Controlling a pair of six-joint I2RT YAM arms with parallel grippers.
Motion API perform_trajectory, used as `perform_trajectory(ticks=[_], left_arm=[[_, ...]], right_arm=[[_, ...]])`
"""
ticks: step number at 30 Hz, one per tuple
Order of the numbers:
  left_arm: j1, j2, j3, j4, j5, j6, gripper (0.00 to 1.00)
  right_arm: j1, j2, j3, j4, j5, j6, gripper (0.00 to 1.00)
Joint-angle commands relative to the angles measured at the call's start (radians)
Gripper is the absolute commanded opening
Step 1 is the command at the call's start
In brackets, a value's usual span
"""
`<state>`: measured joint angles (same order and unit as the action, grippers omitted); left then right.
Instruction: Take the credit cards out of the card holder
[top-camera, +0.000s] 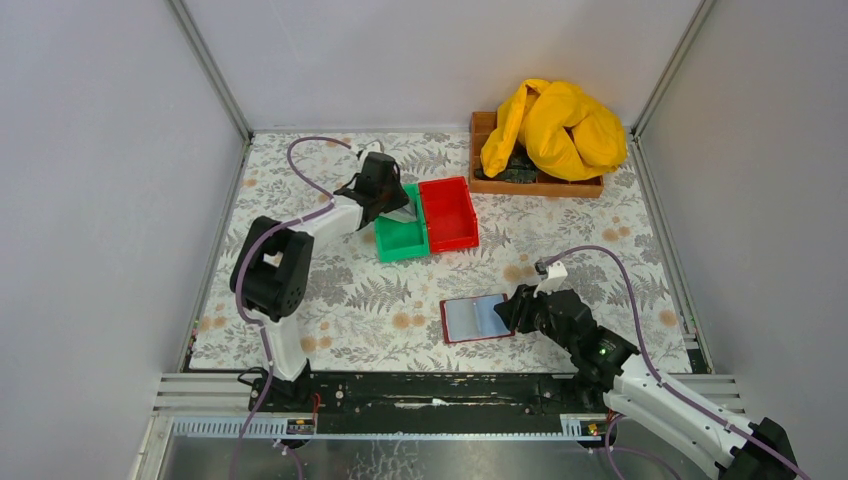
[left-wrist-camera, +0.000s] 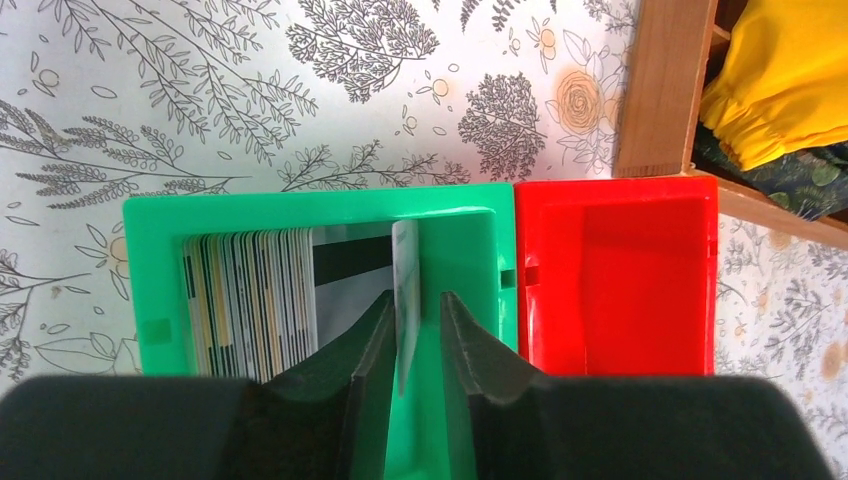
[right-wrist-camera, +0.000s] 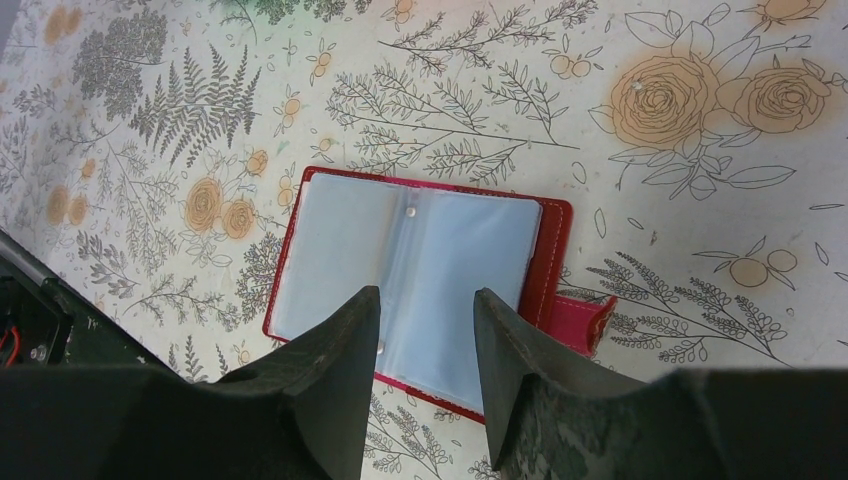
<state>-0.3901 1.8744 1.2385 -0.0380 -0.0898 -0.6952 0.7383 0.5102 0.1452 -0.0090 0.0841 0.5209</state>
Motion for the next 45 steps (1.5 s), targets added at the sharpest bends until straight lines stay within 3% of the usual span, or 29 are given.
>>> perform_trajectory(ticks=[1, 8, 15, 20, 23, 25, 26, 31, 33, 34, 36, 37, 41, 45], left_arm=[[-0.011, -0.051, 0.007, 0.024, -0.042, 0.021, 0.31], [-0.032, -0.133, 0.016, -0.023, -0.147, 0.072, 0.47], [-0.061, -0.252, -0.026, -0.048, -0.244, 0.105, 0.49], [-0.123, -0.376, -0.137, 0.019, -0.252, 0.117, 0.39], [-0.152, -0.412, -0.179, 0.066, -0.215, 0.125, 0.24], [-0.164, -0.422, -0.198, 0.086, -0.162, 0.121, 0.01], [-0.175, -0.427, -0.219, 0.104, -0.131, 0.119, 0.0], [-0.296, -0.461, -0.342, 0.189, -0.08, 0.071, 0.0], [-0.36, -0.472, -0.406, 0.224, -0.087, 0.045, 0.09], [-0.392, -0.475, -0.44, 0.242, -0.085, 0.025, 0.19], [-0.449, -0.476, -0.516, 0.294, -0.08, -0.028, 0.51], [-0.48, -0.475, -0.554, 0.32, -0.08, -0.057, 0.59], [-0.594, -0.483, -0.682, 0.372, -0.178, -0.156, 0.57], [-0.619, -0.532, -0.792, 0.396, -0.215, -0.266, 0.42]], right_arm=[[-0.004, -0.006, 0.0, 0.048, -0.017, 0.002, 0.47], [-0.004, -0.006, -0.005, 0.052, -0.019, 0.001, 0.47], [-0.004, -0.017, -0.001, 0.044, -0.022, -0.003, 0.47], [-0.004, -0.009, 0.002, 0.05, -0.033, -0.006, 0.44], [-0.004, 0.005, 0.005, 0.056, -0.039, -0.007, 0.25], [-0.004, 0.012, 0.009, 0.054, -0.044, -0.008, 0.07], [-0.005, 0.013, 0.011, 0.052, -0.048, -0.011, 0.01], [-0.004, 0.02, 0.012, 0.066, -0.099, -0.019, 0.0], [-0.004, 0.032, 0.018, 0.073, -0.128, -0.022, 0.0], [-0.004, 0.039, 0.023, 0.074, -0.142, -0.023, 0.01], [-0.004, 0.06, 0.035, 0.08, -0.167, -0.033, 0.1], [-0.004, 0.079, 0.047, 0.079, -0.183, -0.043, 0.16], [0.003, 0.175, 0.083, 0.095, -0.182, -0.048, 0.43], [0.064, 0.259, 0.126, 0.113, -0.116, -0.043, 0.52]])
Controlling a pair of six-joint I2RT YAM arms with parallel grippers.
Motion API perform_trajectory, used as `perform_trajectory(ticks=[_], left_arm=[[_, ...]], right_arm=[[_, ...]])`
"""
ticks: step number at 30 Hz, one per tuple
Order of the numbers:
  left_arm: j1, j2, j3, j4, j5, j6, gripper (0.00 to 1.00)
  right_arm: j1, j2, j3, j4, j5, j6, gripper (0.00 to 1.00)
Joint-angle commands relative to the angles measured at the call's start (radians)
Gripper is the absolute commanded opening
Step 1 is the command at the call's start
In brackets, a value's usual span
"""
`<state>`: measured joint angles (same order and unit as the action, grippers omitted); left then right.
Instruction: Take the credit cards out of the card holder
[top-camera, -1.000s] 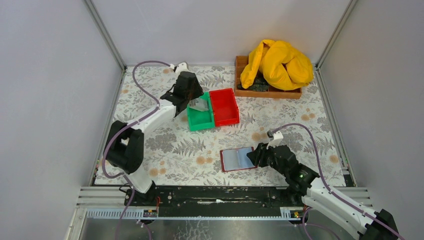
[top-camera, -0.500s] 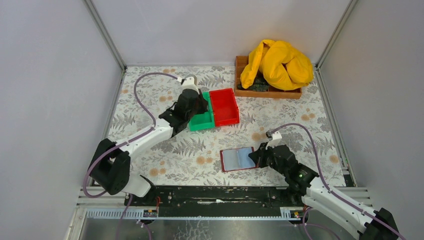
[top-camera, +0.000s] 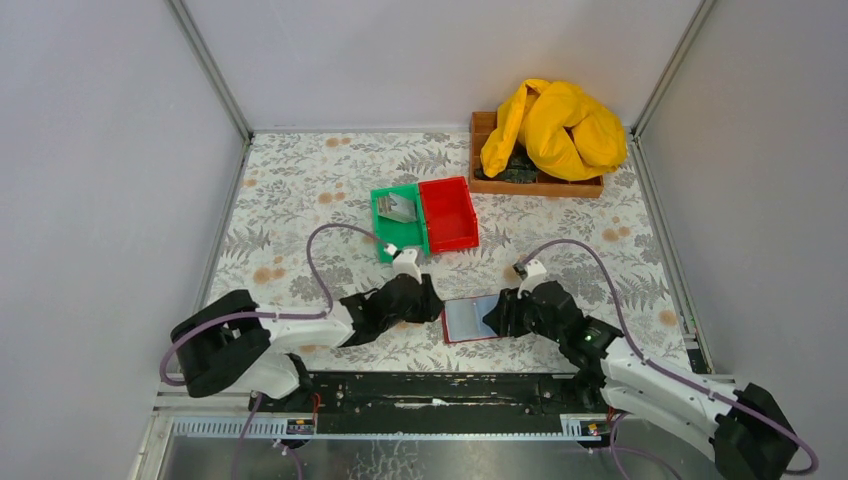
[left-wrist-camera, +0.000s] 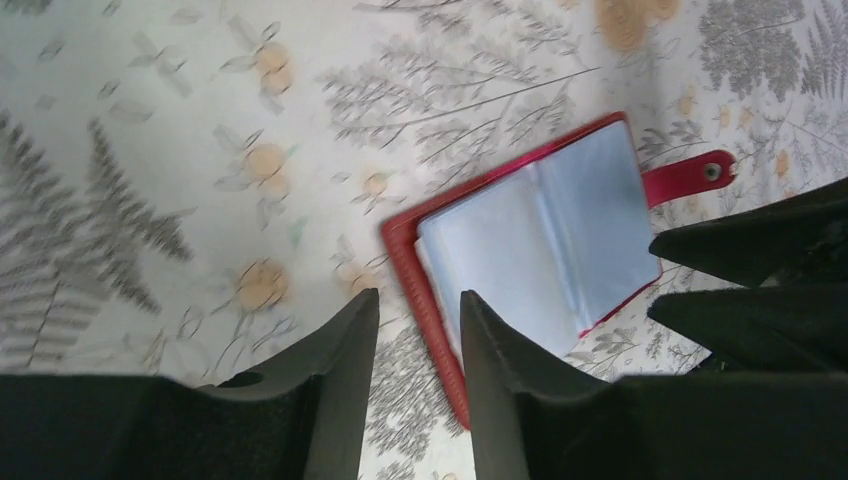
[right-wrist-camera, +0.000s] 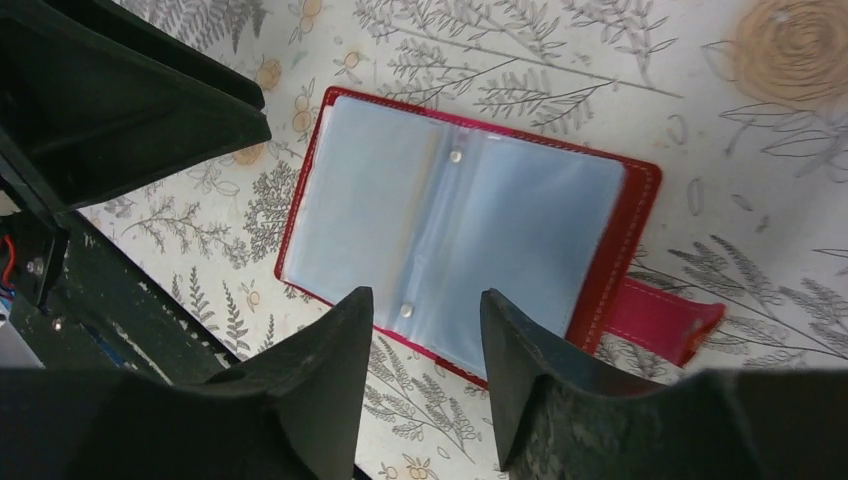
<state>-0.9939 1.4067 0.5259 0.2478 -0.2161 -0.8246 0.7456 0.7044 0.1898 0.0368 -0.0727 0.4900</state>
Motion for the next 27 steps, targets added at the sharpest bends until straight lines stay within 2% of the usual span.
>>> perform_trajectory(ticks=[1, 7, 10, 12, 18, 27], left_arm=[[-0.017, -0.092, -0.105, 0.107, -0.106, -0.152, 0.4], [-0.017, -0.334, -0.197, -0.01, -0.223, -0.155, 0.39], [-0.015, -0.433, -0.201, -0.103, -0.29, -0.132, 0.39], [-0.013, -0.485, -0.211, -0.143, -0.316, -0.121, 0.4], [0.005, -0.572, -0.244, -0.199, -0.328, -0.118, 0.4], [0.018, -0.584, -0.268, -0.186, -0.309, -0.113, 0.4]], right_arm=[[0.089, 0.091, 0.101, 0.06, 0.084, -0.014, 0.54], [0.274, 0.322, 0.25, 0.006, 0.308, -0.017, 0.67], [0.314, 0.446, 0.324, -0.013, 0.355, -0.015, 0.78], [0.329, 0.521, 0.372, -0.024, 0.373, -0.012, 0.82], [0.344, 0.661, 0.463, -0.058, 0.419, 0.003, 0.81], [0.345, 0.709, 0.463, -0.099, 0.467, 0.021, 0.77]])
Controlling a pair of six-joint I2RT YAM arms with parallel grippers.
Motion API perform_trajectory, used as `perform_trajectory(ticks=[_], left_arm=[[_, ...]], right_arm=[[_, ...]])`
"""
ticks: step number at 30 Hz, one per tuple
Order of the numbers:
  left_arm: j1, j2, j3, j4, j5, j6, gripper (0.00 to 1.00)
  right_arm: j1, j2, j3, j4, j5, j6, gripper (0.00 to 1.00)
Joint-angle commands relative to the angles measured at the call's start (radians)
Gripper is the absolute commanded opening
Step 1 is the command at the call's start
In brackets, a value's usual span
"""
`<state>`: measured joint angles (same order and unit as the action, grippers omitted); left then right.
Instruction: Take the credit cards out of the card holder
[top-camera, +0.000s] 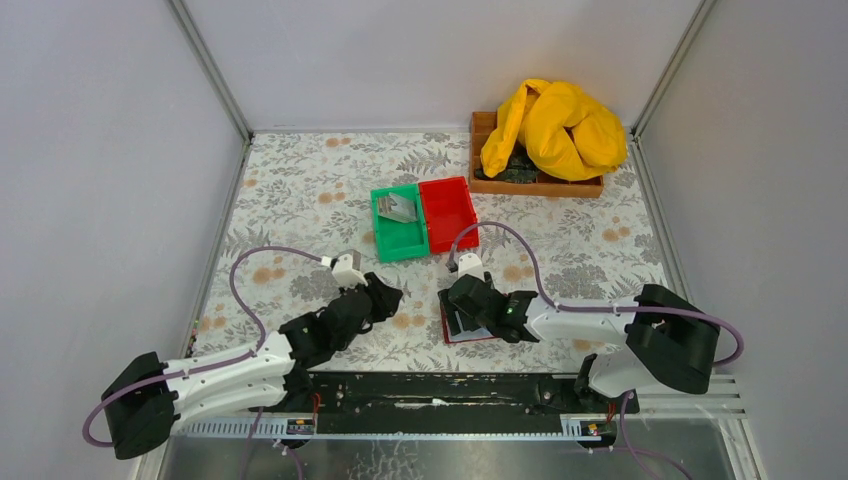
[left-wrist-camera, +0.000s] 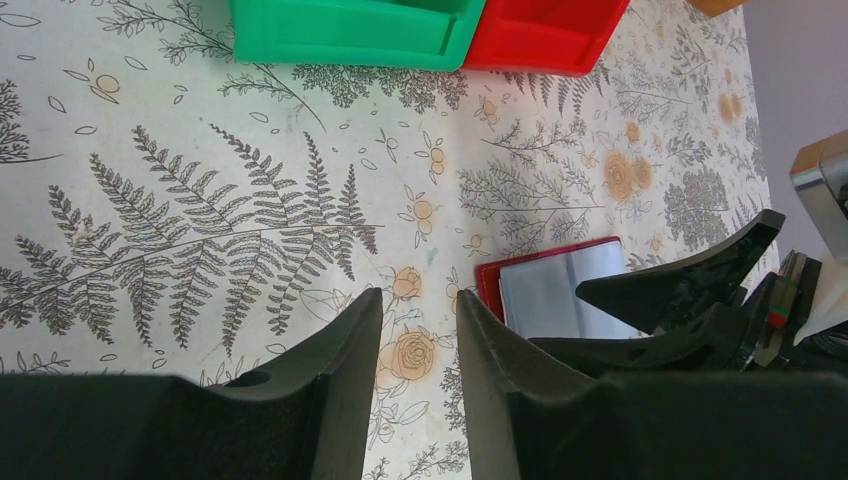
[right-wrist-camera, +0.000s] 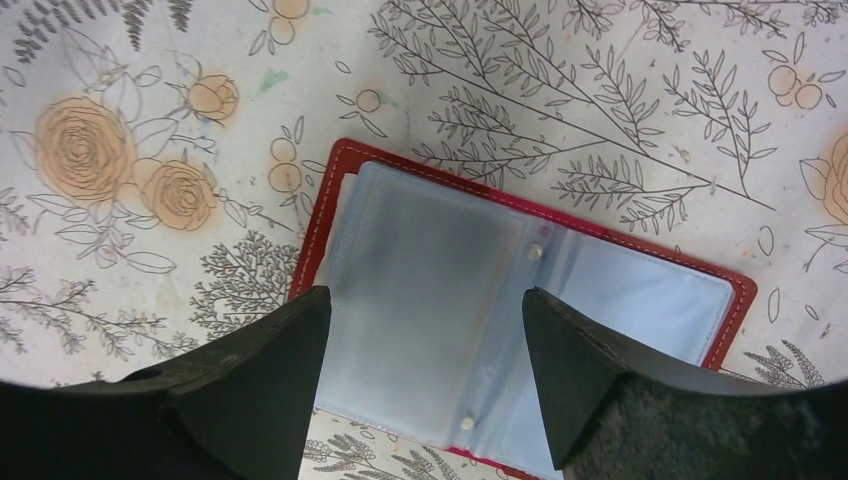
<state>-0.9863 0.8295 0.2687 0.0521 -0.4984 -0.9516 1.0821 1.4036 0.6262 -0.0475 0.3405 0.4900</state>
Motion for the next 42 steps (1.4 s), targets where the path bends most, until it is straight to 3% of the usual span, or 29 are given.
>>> perform_trajectory(ticks=[1, 9, 16, 23, 28, 33, 38, 42], left_arm=[[0.012, -0.003, -0.01, 0.013, -0.024, 0.016, 0.4], [0.017, 0.036, -0.001, 0.036, -0.001, 0.024, 0.4], [0.02, 0.062, -0.009, 0.075, 0.022, 0.023, 0.4], [0.02, 0.125, -0.022, 0.257, 0.155, 0.062, 0.4], [0.015, 0.271, 0.009, 0.388, 0.285, 0.056, 0.39], [-0.015, 0.432, 0.05, 0.489, 0.368, 0.024, 0.31], [-0.056, 0.526, 0.072, 0.522, 0.39, -0.012, 0.07], [-0.079, 0.54, 0.089, 0.508, 0.393, -0.027, 0.0]], right_arm=[[0.008, 0.014, 0.021, -0.012, 0.053, 0.026, 0.77], [0.007, 0.011, -0.016, 0.008, 0.044, 0.045, 0.68], [0.009, -0.004, -0.04, 0.013, 0.043, 0.072, 0.36], [0.007, -0.075, -0.082, 0.044, 0.019, 0.11, 0.22], [0.004, -0.138, -0.124, 0.086, -0.016, 0.127, 0.12], [-0.008, -0.169, -0.15, 0.101, -0.034, 0.137, 0.01], [-0.013, -0.171, -0.167, 0.117, -0.048, 0.149, 0.0], [-0.016, -0.165, -0.176, 0.132, -0.053, 0.161, 0.0]])
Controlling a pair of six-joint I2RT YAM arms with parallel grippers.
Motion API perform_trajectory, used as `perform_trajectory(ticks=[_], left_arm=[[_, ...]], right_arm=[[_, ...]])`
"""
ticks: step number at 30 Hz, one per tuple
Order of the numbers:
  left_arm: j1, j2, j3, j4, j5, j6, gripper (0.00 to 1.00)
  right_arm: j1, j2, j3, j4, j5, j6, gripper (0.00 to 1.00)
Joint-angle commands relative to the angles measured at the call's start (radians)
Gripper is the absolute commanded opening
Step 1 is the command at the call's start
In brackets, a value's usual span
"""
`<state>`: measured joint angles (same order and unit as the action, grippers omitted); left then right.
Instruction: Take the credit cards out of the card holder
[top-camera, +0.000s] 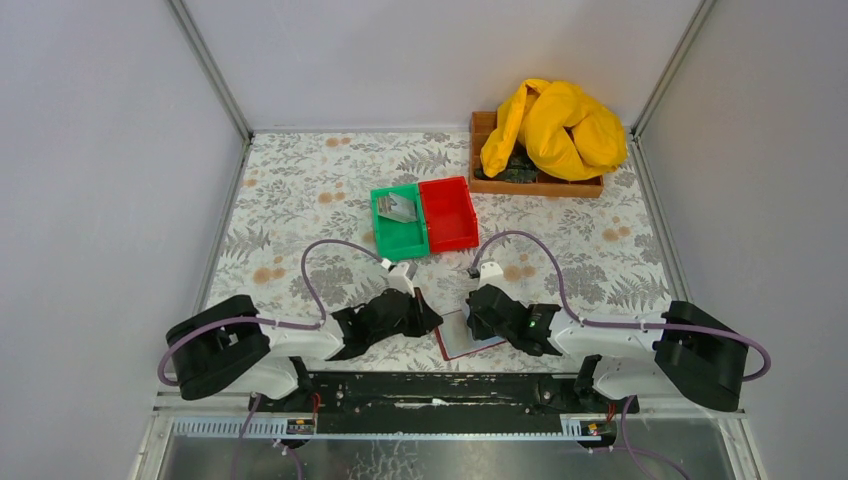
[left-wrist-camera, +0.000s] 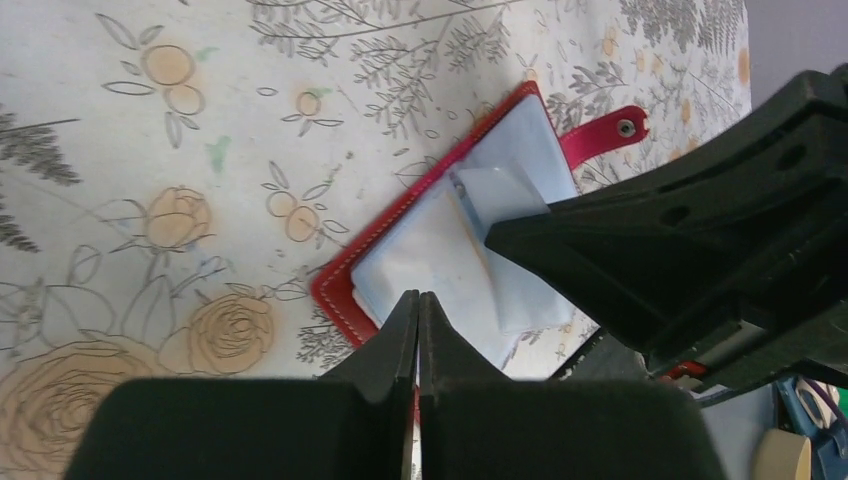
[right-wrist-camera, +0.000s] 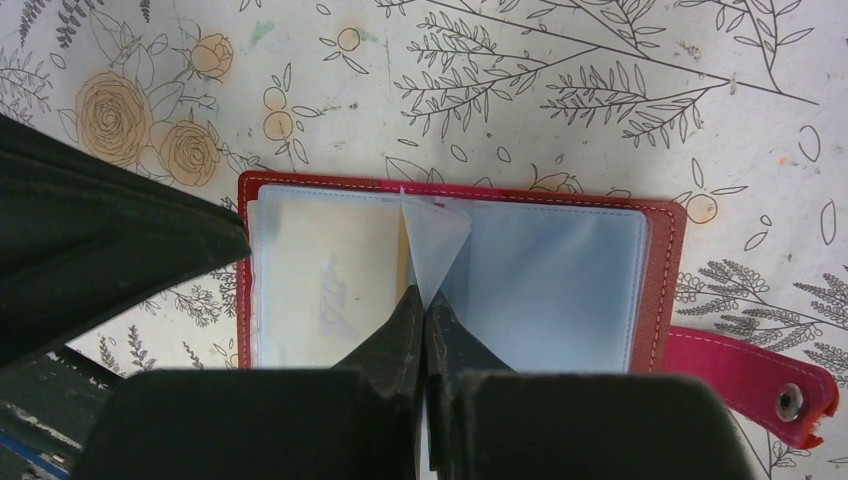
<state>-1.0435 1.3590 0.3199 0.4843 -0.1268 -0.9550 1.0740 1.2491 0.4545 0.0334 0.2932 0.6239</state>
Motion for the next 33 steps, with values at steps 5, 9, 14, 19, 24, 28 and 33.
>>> perform_trajectory(ticks=[5, 9, 14, 19, 24, 28, 33], left_arm=[[-0.038, 0.048, 0.072, 0.052, 0.037, -0.024, 0.0], [-0.053, 0.177, 0.182, -0.012, 0.094, -0.007, 0.0], [-0.074, 0.331, 0.268, -0.016, 0.147, -0.025, 0.0], [-0.079, 0.372, 0.301, -0.028, 0.158, -0.031, 0.0], [-0.077, 0.363, 0.32, -0.047, 0.147, -0.012, 0.0], [-0.079, 0.344, 0.337, -0.037, 0.146, 0.0, 0.0], [-0.083, 0.343, 0.393, -0.052, 0.14, 0.034, 0.0]], right_arm=[[-0.014, -0.009, -0.011, 0.062, -0.019, 0.04, 0.0], [-0.021, -0.042, -0.028, 0.071, -0.028, 0.047, 0.0], [-0.025, -0.128, -0.065, 0.092, -0.037, 0.037, 0.12], [-0.028, -0.242, -0.108, 0.098, -0.014, 0.032, 0.4], [-0.029, -0.35, -0.109, 0.011, 0.051, 0.03, 0.6], [-0.031, -0.449, -0.109, -0.057, 0.101, 0.026, 0.6], [-0.031, -0.551, -0.112, -0.14, 0.153, 0.024, 0.6]])
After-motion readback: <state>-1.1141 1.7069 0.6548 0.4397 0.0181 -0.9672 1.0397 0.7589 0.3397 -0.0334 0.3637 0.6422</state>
